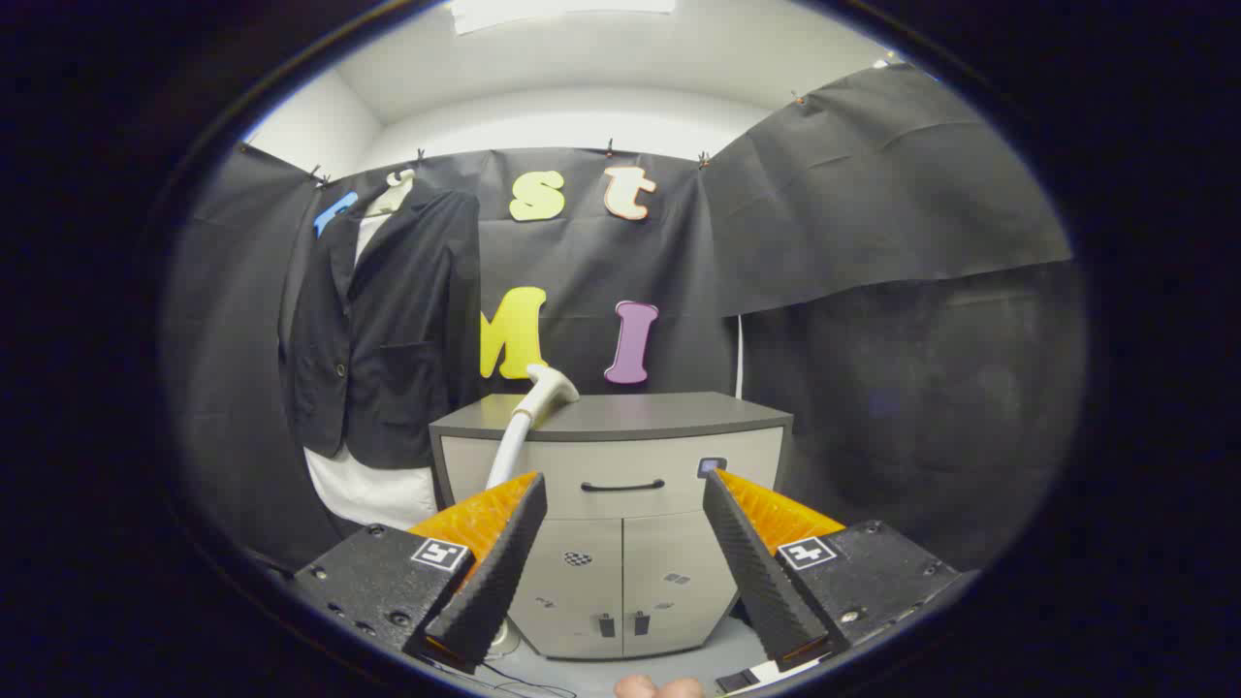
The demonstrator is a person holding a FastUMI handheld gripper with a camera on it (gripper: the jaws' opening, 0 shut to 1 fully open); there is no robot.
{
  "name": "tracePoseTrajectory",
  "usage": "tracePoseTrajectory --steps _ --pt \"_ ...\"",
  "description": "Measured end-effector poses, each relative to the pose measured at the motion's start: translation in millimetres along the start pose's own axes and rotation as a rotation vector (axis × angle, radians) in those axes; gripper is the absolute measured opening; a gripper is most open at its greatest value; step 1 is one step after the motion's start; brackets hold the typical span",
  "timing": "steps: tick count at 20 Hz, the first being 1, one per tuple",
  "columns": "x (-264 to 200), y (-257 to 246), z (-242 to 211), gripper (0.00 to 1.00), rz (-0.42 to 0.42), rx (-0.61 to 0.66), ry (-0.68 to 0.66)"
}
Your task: Iron the clothes twice with a garment steamer, once on the left side and once on the right side.
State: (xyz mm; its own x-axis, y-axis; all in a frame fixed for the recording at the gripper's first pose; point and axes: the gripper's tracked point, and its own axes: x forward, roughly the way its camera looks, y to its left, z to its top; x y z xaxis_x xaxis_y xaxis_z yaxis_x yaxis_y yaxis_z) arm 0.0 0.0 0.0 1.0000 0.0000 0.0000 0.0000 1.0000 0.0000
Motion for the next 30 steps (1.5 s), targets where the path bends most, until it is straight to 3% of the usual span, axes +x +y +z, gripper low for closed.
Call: tracePoseTrajectory --steps 11,23,30 --pt "10.5 0.7 -4.5 1.0 -0.02 0.025 0.019" --pt "32.2 55.2 1.7 1.0 0.015 -0.005 0.047" --pt "53.4 63.7 29.9 1.0 -0.08 -0.011 0.015"
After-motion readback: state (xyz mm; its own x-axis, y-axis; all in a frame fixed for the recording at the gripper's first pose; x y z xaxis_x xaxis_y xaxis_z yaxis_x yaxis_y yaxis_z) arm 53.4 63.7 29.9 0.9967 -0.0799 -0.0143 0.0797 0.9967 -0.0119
